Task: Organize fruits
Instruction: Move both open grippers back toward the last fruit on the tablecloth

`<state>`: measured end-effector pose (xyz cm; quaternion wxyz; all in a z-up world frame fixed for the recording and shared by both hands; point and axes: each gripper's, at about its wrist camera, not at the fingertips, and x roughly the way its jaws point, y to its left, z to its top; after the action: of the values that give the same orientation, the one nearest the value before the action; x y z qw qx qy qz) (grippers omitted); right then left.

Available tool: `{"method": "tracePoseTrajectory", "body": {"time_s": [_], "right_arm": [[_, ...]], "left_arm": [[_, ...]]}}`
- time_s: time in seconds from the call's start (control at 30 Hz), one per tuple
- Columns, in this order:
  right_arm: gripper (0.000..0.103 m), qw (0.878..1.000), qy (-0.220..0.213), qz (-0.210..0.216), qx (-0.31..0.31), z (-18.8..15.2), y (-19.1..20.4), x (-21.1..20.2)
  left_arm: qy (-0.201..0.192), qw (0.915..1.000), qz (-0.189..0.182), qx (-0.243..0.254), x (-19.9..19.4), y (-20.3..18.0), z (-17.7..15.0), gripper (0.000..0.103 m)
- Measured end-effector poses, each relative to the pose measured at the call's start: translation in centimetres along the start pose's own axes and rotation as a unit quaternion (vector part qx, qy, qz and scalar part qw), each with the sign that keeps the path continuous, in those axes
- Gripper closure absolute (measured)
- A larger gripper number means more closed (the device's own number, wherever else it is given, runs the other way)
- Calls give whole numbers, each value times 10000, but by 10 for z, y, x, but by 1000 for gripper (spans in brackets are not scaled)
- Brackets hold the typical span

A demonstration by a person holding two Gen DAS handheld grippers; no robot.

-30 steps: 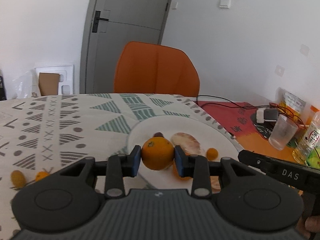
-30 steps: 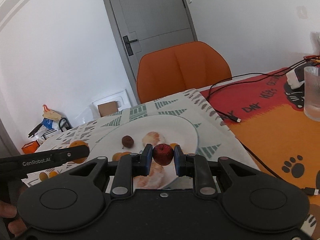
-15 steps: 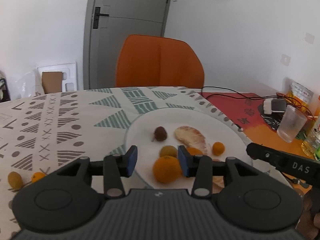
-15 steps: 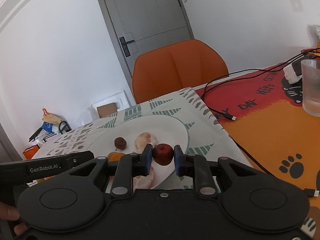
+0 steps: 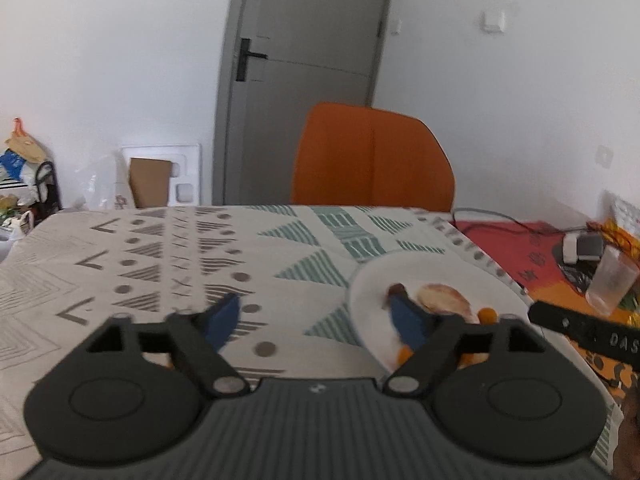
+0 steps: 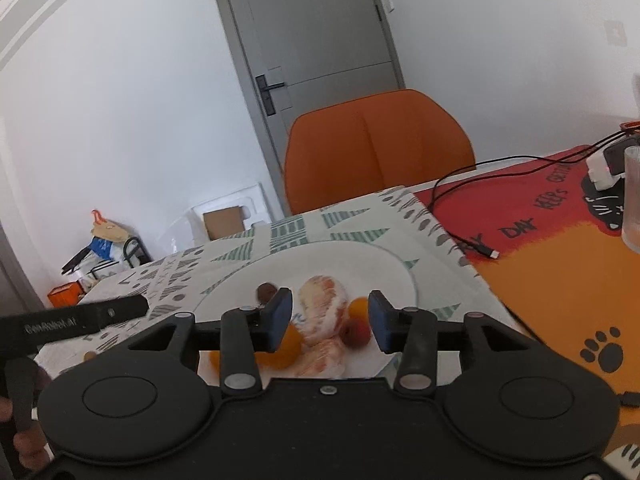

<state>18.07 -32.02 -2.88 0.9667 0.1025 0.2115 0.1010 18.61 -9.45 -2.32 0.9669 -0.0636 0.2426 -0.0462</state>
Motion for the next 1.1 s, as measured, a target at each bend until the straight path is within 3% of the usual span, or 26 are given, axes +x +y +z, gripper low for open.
{"method": "tracePoseTrajectory", "body": {"time_s": [0.17, 0.43, 0.63, 0.7, 0.77, 1.1], "right_arm": [[50, 9999, 11, 111, -108, -1, 16, -5], [47, 9984, 39, 425, -359, -4, 48, -10], [23, 9966, 41, 654, -506, -5, 68, -12], [0, 9959, 25, 725, -543, -5, 74, -13], [0, 9953, -86, 748, -617, -6, 82, -15], [0, 9927, 163, 905, -774, -10, 109, -1]], "left_arm": [[-79, 9999, 94, -97, -17, 18, 2, 15], [-217, 9994, 204, -202, -46, 42, 1, 11], [-242, 9990, 282, -243, -61, 59, 3, 9], [-293, 9986, 334, -294, -66, 67, 3, 9], [-347, 9979, 404, -372, -72, 75, 4, 9], [-368, 9952, 757, -501, -80, 102, 3, 5]]}}
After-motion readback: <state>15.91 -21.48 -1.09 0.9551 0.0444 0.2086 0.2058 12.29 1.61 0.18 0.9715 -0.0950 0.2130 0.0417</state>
